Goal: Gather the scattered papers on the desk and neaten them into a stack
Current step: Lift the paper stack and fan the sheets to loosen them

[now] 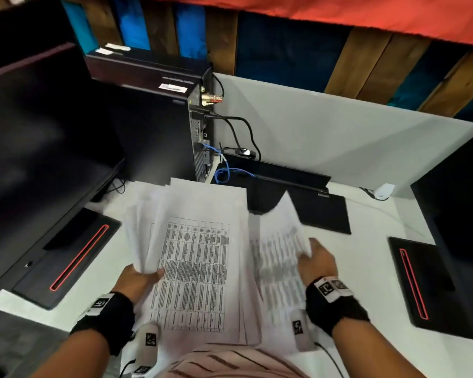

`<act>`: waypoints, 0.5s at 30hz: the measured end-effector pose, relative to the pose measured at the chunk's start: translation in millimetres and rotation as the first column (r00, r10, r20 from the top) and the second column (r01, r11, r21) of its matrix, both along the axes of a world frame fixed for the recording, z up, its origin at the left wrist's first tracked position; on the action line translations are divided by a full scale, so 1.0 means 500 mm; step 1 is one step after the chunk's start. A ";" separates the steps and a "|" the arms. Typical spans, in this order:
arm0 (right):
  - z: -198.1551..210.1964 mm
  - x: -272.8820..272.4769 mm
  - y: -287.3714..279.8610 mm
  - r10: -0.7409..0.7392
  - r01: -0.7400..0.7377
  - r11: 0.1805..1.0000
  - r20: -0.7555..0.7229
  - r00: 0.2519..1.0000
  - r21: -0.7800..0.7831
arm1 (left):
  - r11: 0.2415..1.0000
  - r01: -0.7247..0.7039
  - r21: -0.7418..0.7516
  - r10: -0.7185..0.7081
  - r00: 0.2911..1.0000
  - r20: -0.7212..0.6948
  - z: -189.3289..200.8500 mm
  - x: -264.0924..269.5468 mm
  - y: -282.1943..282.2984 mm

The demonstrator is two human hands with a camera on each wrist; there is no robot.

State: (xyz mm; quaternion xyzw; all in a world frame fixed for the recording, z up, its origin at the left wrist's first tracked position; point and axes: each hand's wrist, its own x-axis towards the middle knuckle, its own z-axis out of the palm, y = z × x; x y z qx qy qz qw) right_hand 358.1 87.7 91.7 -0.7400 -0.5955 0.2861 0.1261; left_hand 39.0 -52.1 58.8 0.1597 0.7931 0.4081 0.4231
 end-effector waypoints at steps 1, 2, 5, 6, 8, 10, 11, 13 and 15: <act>0.040 0.011 0.005 0.006 -0.010 0.994 0.041 0.999 0.106 | 0.999 0.027 0.020 -0.027 0.999 0.018 0.018 0.018 0.011; 0.077 0.025 0.011 0.007 -0.017 0.977 0.046 0.999 0.213 | 0.998 0.054 0.022 -0.054 0.998 0.015 0.052 0.047 0.026; 0.184 0.052 0.014 0.034 0.055 0.894 -0.192 0.981 0.444 | 0.988 0.152 -0.002 -0.151 0.985 0.080 0.017 0.062 0.059; 0.208 0.060 0.013 0.031 0.123 0.873 -0.304 0.952 0.472 | 0.980 0.198 -0.024 -0.195 0.977 0.084 0.005 0.068 0.069; 0.227 0.070 0.013 0.031 0.216 0.854 -0.461 0.887 0.473 | 0.957 0.286 -0.040 -0.282 0.956 0.084 -0.025 0.075 0.091; 0.197 0.074 0.015 0.006 0.212 0.898 -0.494 0.869 0.384 | 0.934 0.354 -0.056 -0.349 0.933 0.085 -0.048 0.091 0.109; 0.166 0.075 0.013 -0.021 0.199 0.928 -0.489 0.872 0.316 | 0.918 0.391 -0.064 -0.385 0.919 0.081 -0.059 0.100 0.118; 0.084 0.075 0.008 -0.076 0.177 0.967 -0.455 0.887 0.184 | 0.891 0.446 -0.084 -0.441 0.895 0.072 -0.070 0.122 0.132; 0.010 0.069 -0.003 -0.135 0.172 0.983 -0.393 0.910 0.062 | 0.887 0.457 -0.070 -0.453 0.889 0.067 -0.075 0.139 0.139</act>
